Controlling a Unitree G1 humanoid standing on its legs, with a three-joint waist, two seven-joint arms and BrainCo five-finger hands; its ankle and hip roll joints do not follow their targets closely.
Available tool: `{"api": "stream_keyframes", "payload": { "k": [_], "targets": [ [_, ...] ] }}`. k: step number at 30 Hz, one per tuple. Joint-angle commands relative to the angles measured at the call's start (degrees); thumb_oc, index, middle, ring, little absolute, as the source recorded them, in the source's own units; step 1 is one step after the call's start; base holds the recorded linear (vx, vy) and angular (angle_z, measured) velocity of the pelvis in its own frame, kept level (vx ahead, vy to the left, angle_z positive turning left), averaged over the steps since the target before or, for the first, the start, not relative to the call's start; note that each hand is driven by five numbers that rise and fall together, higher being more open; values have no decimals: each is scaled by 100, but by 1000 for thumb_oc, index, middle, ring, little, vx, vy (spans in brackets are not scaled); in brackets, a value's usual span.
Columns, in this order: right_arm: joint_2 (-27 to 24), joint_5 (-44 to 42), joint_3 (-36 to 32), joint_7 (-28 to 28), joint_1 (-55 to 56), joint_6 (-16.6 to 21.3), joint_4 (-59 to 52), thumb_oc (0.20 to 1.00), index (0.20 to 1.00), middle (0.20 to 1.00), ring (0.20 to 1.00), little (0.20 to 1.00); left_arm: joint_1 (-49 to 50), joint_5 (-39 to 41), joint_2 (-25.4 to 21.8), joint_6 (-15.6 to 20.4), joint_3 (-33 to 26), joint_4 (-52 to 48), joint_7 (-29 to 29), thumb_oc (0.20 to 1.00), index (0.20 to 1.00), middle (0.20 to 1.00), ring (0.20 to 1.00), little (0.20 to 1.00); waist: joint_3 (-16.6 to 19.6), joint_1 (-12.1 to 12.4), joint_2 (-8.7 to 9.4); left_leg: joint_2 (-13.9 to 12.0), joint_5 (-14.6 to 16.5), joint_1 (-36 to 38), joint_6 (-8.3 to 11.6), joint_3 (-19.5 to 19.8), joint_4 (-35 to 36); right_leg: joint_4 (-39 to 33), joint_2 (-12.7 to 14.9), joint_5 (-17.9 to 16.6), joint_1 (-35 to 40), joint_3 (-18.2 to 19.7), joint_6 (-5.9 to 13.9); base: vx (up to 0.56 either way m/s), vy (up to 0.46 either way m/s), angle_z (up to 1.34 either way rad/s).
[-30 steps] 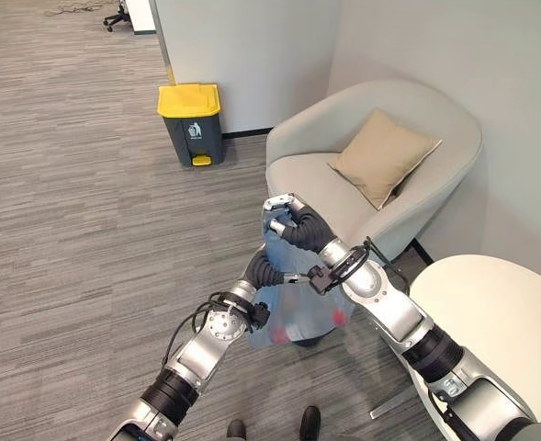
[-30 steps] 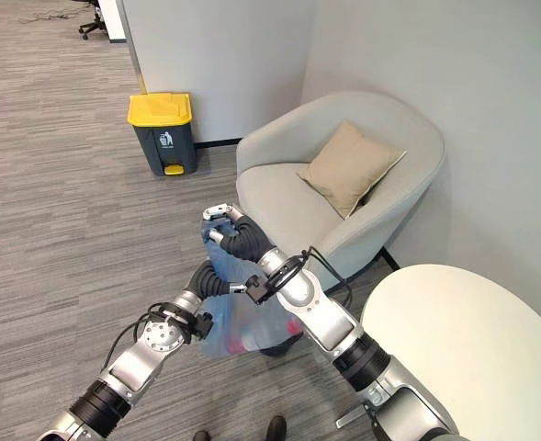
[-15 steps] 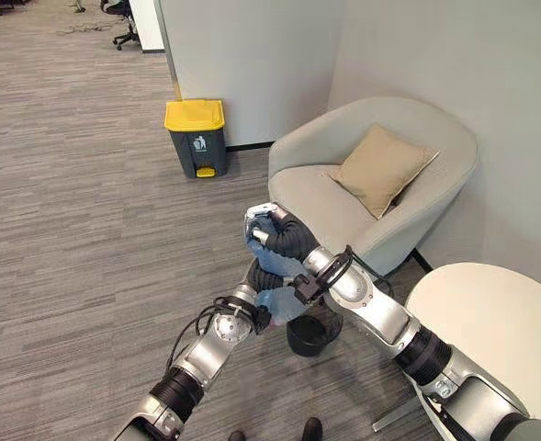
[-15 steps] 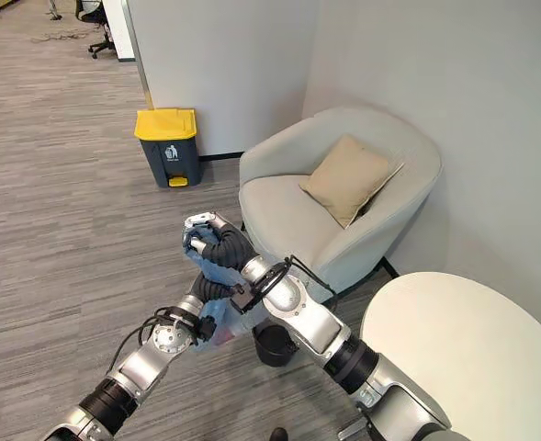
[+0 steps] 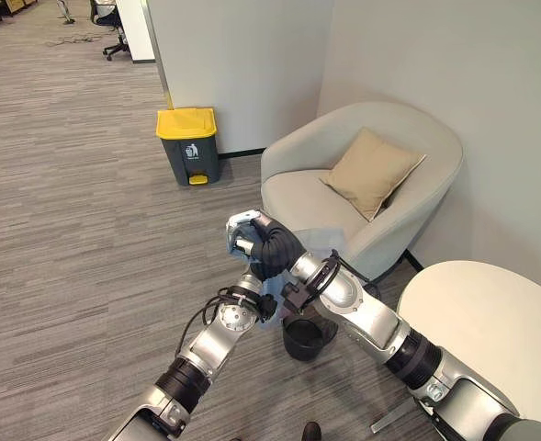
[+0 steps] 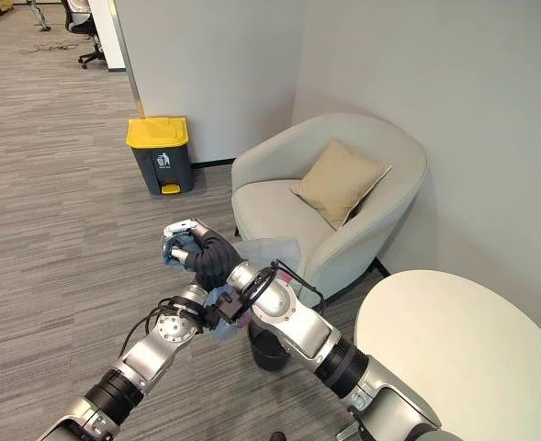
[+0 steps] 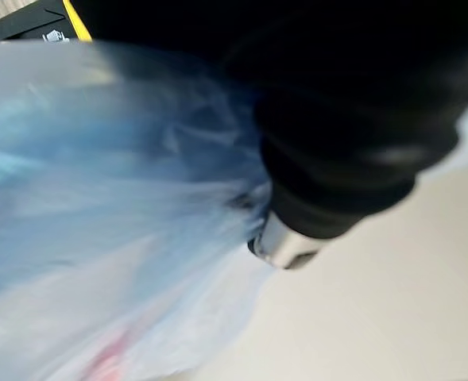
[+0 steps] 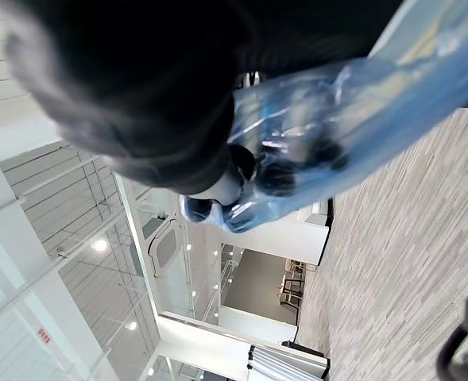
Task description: Gather garbage on tea table into small bin, then transfer packed bag to large trash can.
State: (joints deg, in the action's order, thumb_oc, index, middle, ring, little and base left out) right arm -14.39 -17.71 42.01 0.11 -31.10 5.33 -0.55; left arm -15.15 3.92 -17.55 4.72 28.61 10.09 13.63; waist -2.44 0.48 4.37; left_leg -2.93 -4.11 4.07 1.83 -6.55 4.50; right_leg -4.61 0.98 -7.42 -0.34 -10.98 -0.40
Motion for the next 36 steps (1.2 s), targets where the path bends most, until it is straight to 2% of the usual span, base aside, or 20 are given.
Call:
{"api": "stream_keyframes", "payload": {
  "k": [1,2,3,4,5,12,15,20,23,25,27,36],
  "targets": [
    [205,651,-291,-21,-325,390,-488,200,200,200,200,200,-346,312,41,502,-238,-115,25,200,200,200,200,200,9,-52,151,123,528,-131,57,129,50,203,215,988,369,393,590,0,0,0],
    [163,748,-303,-20,-299,373,-485,416,416,416,416,416,-309,340,37,503,-253,-146,13,200,200,200,200,200,9,-54,149,125,529,-127,57,128,50,198,216,987,374,393,591,0,0,0],
    [109,864,-328,-26,-266,373,-477,736,736,736,736,736,-258,362,25,518,-286,-192,0,200,200,200,200,200,4,-53,143,125,531,-124,56,128,50,197,220,989,377,388,594,0,0,0],
    [53,1018,-341,-38,-218,370,-461,959,959,959,959,959,-213,369,5,528,-321,-227,-9,200,200,200,200,200,2,-48,138,127,531,-121,54,132,50,199,222,987,378,384,596,0,0,0],
    [-42,1278,-403,-82,-155,358,-465,1000,1000,1000,1000,1000,-118,394,-37,543,-402,-303,-24,200,200,200,200,200,5,-50,128,131,537,-113,50,136,50,197,224,985,384,384,597,0,0,0],
    [-331,1937,-649,-239,122,331,-493,1000,1000,1000,1000,1000,236,509,-101,527,-619,-380,-75,200,200,200,200,200,7,-65,101,140,533,-89,41,139,50,199,230,994,411,394,604,0,0,0],
    [-623,2529,-963,-442,353,359,-694,1000,1000,1000,1000,1000,508,485,-173,490,-821,-369,-104,200,200,200,200,200,19,-91,81,147,544,-84,34,135,50,189,237,993,417,399,619,0,0,0],
    [-958,2863,-1409,-568,823,398,-964,1000,1000,1000,1000,1000,885,441,-285,468,-1125,-329,-149,200,200,200,200,200,22,-117,50,150,550,-77,25,123,50,198,238,995,415,406,632,0,0,0],
    [-1309,2759,-2032,-488,1718,360,-897,1000,1000,1000,1000,1000,1479,499,-427,429,-1656,-64,-337,200,200,200,200,200,15,-161,26,154,540,-79,28,95,50,193,246,993,421,401,655,0,0,0],
    [-1312,2758,-2035,-485,1730,359,-906,1000,1000,1000,1000,1000,1487,500,-427,429,-1653,-66,-339,200,200,200,200,200,21,-159,25,154,540,-78,28,95,50,192,246,994,421,401,655,0,0,0],
    [-1451,2562,-2546,-277,2610,222,-410,1000,1000,1000,1000,1000,1961,518,-555,358,-2134,242,-583,200,200,200,200,200,-1,-193,-4,161,528,-69,29,87,50,209,251,998,412,376,670,0,0,0],
    [-1232,1979,-3379,29,3773,-2,1108,1000,1000,1000,1000,1000,2690,664,-653,285,-2967,950,-968,200,200,200,200,200,-74,-220,-49,164,503,-88,41,134,50,259,251,1039,379,337,660,0,0,0]
  ]
}}
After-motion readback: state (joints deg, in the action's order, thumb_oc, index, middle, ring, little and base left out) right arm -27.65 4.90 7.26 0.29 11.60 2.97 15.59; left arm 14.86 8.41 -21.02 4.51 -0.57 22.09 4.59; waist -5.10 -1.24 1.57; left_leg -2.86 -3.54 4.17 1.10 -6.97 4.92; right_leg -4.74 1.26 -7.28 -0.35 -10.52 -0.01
